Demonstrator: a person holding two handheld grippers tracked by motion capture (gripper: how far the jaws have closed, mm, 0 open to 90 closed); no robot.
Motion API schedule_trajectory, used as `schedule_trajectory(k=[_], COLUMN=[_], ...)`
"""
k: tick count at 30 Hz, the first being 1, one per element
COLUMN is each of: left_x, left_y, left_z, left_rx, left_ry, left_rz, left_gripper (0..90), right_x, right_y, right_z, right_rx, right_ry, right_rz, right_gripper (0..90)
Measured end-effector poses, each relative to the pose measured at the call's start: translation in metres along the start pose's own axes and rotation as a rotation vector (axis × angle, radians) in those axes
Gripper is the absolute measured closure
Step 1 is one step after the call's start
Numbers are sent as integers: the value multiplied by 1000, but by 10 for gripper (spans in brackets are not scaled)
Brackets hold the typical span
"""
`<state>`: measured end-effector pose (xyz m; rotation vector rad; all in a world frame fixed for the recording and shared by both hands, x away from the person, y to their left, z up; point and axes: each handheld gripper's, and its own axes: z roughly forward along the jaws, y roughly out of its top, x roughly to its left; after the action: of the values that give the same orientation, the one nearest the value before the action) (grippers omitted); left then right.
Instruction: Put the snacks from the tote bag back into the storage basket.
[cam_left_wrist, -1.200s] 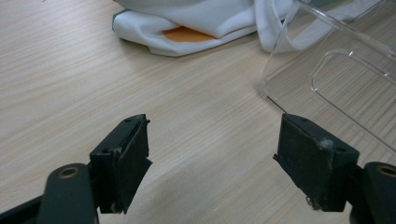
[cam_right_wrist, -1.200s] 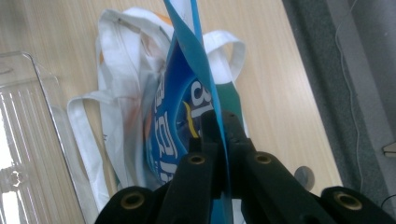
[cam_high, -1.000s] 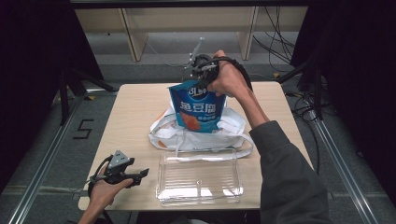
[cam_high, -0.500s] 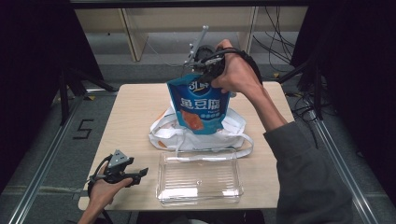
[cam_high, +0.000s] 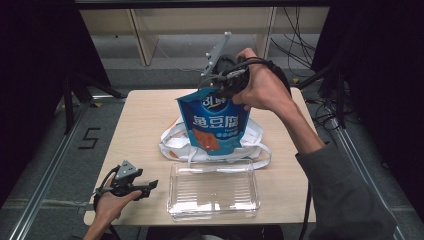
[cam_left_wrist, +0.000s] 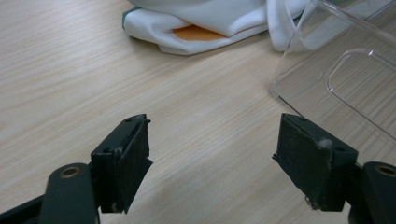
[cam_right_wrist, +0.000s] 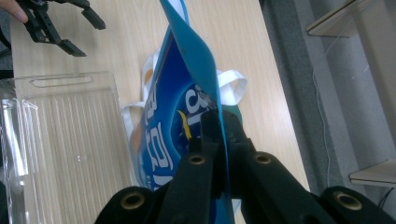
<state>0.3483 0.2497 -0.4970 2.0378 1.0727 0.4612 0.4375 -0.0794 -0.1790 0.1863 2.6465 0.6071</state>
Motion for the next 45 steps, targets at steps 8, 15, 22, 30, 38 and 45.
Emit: schedule_trajectory(k=[8, 15, 22, 30, 38, 45], left_x=[0, 0, 1, 1, 1, 2], left_y=[-2, -2, -1, -2, -2, -1], left_z=[1, 1, 1, 1, 0, 1], left_rx=[-17, -19, -21, -21, -13, -20], left_ry=[13, 19, 21, 22, 25, 25], left_rz=[-37, -41, -40, -41, -39, -29], left_gripper=[251, 251, 251, 251, 250, 250], right_x=[17, 29, 42, 48, 53, 56], right_y=[-3, -6, -10, -12, -18, -27], right_z=[-5, -1, 3, 2, 16, 29], right_rx=[-7, -25, -30, -41, -36, -40], right_ry=[41, 82, 119, 144, 180, 195], right_rz=[-10, -38, -33, -39, -54, -29], right_gripper=[900, 900, 900, 900, 900, 900])
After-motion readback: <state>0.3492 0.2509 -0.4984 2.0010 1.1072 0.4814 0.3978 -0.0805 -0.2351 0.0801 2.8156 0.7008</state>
